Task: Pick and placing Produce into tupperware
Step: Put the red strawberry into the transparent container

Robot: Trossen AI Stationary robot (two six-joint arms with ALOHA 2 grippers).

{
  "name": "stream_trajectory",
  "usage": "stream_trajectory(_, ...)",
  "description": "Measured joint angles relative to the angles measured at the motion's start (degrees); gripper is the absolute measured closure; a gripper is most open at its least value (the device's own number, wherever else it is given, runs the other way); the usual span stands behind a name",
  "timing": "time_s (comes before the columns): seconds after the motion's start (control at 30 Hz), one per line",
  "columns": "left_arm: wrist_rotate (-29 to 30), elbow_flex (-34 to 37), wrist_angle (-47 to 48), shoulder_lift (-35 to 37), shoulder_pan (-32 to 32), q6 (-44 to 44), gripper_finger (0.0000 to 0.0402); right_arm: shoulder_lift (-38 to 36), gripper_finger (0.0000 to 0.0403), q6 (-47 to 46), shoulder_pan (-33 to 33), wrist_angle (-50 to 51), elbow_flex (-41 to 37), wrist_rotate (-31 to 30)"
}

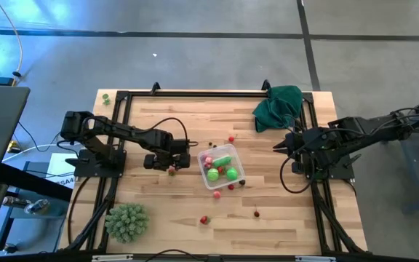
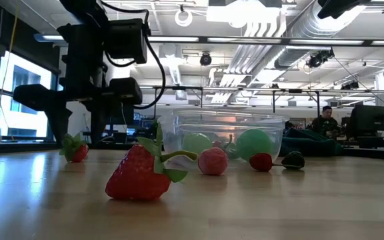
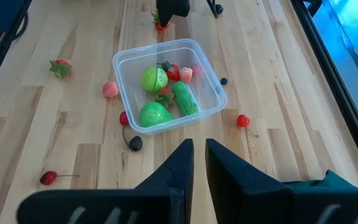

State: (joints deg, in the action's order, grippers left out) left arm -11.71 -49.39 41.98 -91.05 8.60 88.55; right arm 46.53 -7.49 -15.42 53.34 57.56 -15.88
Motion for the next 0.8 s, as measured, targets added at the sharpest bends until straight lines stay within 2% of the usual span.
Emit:
stream_trajectory(0.4, 0.1, 0.0, -0.3, -0.7, -0.1, 0.3, 0.0198, 0.0, 0.0371, 0.0, 0.0, 0.0, 0.0, 0.0)
stream_trajectory(0.8, -0.8, 0.1, -1.4, -2.7, -1.5, 0.4, 0.0197, 0.0, 0.0371, 0.0, 0.0, 0.0, 0.0, 0.0)
